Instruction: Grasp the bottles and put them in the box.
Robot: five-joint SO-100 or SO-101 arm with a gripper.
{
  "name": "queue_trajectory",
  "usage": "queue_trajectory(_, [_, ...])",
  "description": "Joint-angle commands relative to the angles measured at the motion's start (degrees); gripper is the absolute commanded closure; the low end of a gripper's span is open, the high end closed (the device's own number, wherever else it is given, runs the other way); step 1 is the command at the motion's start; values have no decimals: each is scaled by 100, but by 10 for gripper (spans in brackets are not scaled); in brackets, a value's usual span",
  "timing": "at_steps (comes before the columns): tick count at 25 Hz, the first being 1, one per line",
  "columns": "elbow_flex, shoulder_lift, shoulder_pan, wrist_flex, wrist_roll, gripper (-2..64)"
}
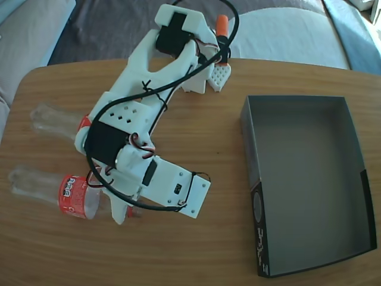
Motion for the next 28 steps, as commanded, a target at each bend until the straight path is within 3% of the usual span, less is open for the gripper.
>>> queue_trajectory(1, [-431,35,18,0,-352,45])
queue_trajectory(10, [-976,-352,378,18,-993,45])
queue_trajectory(28, [-993,-624,633,-308,-1397,45])
